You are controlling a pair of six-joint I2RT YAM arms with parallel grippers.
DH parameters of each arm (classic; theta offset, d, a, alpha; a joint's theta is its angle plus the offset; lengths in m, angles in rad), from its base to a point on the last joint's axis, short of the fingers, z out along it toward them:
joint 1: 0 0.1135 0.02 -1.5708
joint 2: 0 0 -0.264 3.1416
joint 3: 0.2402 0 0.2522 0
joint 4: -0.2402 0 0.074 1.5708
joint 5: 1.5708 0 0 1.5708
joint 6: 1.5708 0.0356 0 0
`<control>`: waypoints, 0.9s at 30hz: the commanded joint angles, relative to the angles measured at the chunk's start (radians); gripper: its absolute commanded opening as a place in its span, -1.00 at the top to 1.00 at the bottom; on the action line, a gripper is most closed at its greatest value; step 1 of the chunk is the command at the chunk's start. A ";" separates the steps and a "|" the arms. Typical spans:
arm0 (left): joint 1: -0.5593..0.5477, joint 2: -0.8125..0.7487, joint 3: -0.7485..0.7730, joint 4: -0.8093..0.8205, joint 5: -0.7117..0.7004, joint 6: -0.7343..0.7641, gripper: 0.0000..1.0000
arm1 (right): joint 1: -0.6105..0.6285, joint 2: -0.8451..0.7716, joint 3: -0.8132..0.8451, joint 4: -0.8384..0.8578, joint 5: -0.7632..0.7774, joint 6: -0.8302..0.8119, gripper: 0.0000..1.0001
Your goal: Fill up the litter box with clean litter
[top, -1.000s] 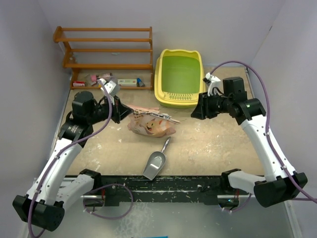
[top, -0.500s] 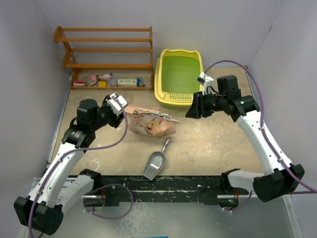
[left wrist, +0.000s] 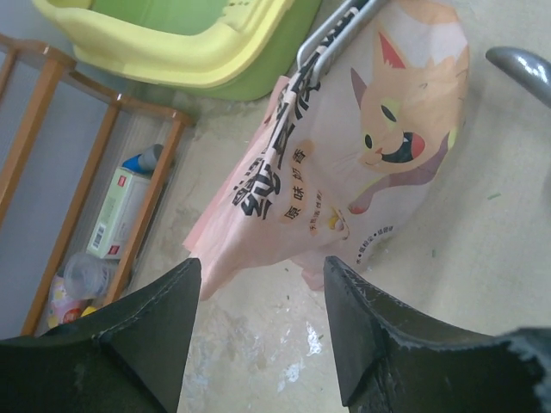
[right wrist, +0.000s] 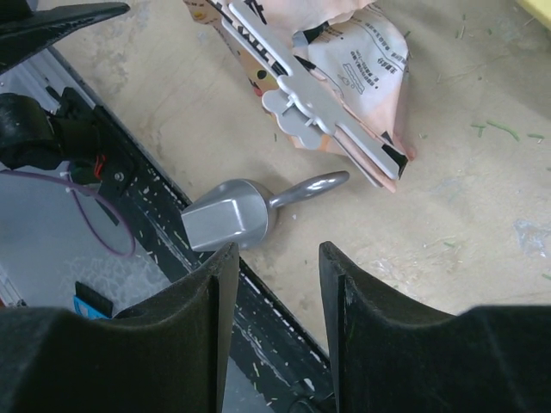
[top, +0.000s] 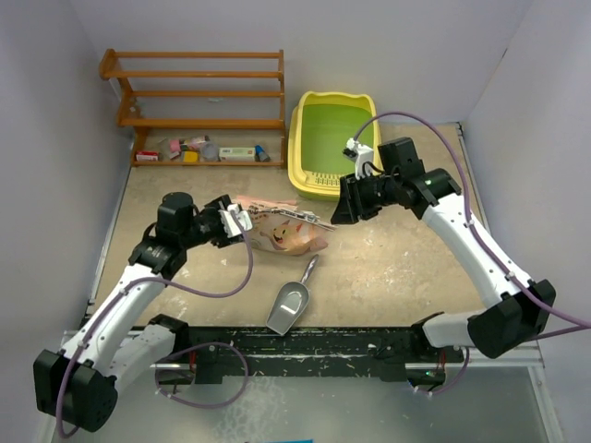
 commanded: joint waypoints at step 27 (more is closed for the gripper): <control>-0.053 0.143 -0.016 0.240 -0.011 0.061 1.00 | 0.197 0.102 -0.025 0.222 0.308 -0.372 -0.07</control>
